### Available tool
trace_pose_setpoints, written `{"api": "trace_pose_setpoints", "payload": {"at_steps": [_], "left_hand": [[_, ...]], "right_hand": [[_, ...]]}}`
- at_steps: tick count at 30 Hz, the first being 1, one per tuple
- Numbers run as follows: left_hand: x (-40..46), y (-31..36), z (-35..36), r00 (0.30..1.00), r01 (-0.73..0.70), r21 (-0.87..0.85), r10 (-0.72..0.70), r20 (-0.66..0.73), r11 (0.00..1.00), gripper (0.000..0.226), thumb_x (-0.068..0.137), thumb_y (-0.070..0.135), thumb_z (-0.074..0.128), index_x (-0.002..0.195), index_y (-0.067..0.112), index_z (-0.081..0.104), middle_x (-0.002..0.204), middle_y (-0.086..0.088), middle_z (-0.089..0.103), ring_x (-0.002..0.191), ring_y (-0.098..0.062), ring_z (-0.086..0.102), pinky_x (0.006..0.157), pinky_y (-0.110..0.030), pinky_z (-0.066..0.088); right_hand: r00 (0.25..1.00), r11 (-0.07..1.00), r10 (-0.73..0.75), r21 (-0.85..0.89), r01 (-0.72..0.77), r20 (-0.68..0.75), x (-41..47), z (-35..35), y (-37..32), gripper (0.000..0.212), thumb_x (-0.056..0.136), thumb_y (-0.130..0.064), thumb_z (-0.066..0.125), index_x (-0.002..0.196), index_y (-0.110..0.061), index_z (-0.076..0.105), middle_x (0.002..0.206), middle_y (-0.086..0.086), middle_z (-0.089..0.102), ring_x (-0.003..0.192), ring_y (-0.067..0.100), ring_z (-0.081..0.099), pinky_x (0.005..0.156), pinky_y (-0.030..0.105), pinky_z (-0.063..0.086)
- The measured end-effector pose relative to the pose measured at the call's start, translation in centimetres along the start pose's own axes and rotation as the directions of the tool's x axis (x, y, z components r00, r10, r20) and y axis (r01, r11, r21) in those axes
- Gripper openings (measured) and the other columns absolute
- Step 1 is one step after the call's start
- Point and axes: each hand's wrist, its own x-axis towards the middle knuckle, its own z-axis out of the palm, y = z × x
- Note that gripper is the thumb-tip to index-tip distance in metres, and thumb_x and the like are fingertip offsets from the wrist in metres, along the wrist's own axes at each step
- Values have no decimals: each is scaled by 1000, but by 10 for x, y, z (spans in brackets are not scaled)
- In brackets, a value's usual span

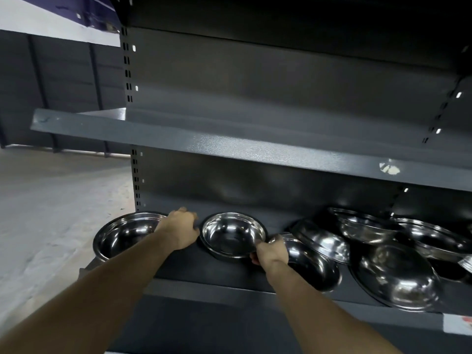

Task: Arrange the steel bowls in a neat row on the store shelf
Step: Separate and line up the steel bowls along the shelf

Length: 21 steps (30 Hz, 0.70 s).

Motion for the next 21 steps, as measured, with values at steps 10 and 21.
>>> {"api": "trace_pose_setpoints", "payload": {"at_steps": [10,21], "left_hand": [[15,94,20,965,-258,-3,257,44,966,44,93,36,50,134,21,55,134,-5,51,124,-28,51,101,-40,46],[17,219,44,892,-442,-11,441,96,897,51,93,45,51,140,25,49,142,-4,47,131,-27,45,107,-37,41]], "right_hand": [[969,997,42,75,-24,-244,-13,-98,4,28,92,-15,55,118,-7,55,98,17,70,70,30,72,57,33,62],[903,971,145,232,-51,-405,-4,-229,10,39,94,-19,57,129,-5,47,116,21,66,74,30,72,55,35,62]]}}
